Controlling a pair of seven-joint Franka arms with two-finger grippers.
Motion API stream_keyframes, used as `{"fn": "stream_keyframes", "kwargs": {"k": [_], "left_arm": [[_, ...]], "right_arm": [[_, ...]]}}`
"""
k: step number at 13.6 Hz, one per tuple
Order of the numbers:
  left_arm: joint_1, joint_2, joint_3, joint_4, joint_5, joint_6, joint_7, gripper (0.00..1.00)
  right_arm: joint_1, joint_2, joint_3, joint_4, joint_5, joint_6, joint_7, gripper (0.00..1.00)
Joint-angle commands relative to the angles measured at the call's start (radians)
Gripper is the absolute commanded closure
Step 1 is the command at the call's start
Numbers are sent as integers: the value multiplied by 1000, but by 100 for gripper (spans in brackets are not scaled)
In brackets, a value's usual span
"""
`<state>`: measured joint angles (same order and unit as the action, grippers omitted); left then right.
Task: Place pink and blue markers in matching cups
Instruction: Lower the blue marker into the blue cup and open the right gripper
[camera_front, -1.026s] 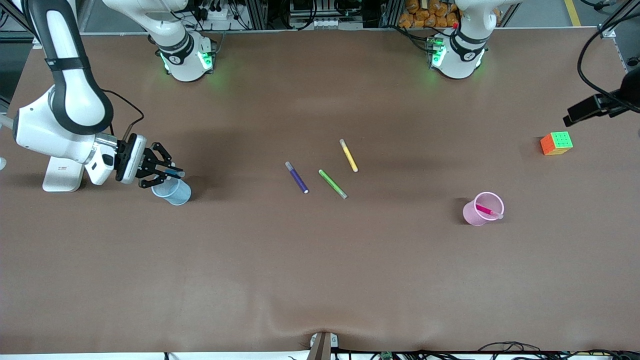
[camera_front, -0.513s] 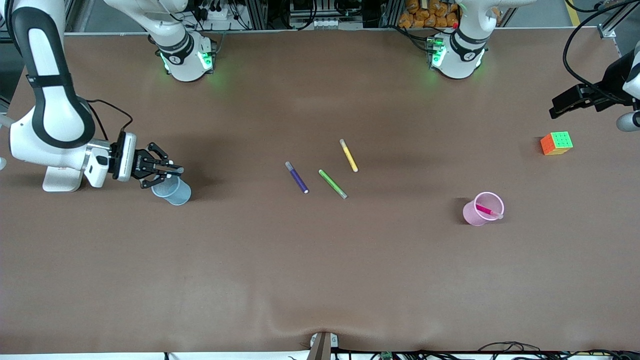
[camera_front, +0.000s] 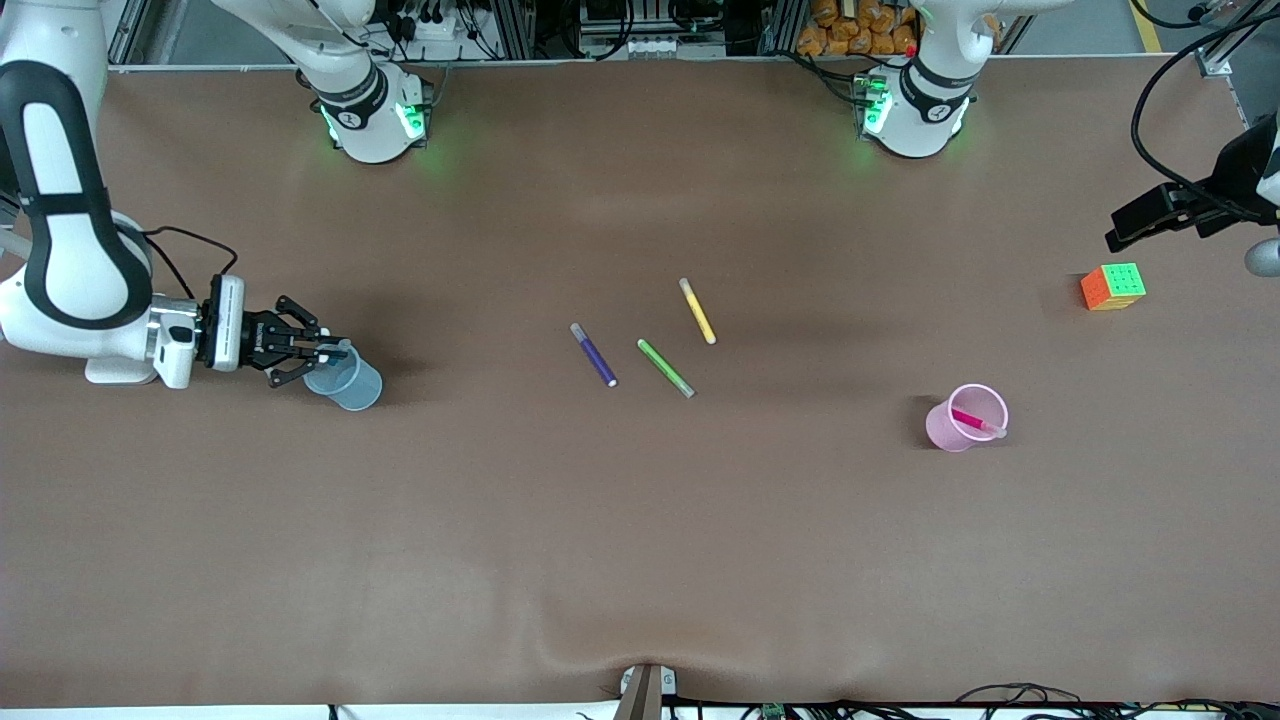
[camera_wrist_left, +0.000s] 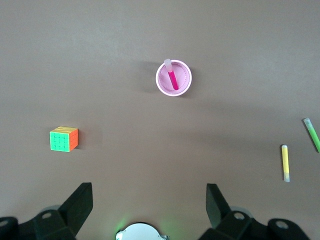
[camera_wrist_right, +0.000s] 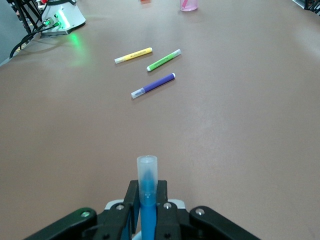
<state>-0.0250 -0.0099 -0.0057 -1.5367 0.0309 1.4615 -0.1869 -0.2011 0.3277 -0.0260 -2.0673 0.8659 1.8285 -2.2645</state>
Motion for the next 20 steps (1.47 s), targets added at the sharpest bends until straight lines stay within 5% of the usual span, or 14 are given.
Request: {"fn": "stream_keyframes", "kwargs": {"k": [1,4,5,6,12,20], "left_arm": [[1,-2,4,0,0,8,17,0],[-1,-1,3,6,0,8,17,0],[0,1,3,6,0,8,17,0],[-1,2,3,6,0,8,17,0],[2,-12,4,0,0,-3,17,0],[13,-15,0,0,-2,-6,17,0]], "right_arm": [[-32,45,15,45,34,-61,-44,100],[-43,65,15,70,36,-84,-41,100],[-43,65,15,76,38,-90,-27,68],[-44,67,15,82,41,-101,-23,4],[-35,50,14,159,19,-156,121,0],[31,-42,17,246,-174,-153,478,0]]}}
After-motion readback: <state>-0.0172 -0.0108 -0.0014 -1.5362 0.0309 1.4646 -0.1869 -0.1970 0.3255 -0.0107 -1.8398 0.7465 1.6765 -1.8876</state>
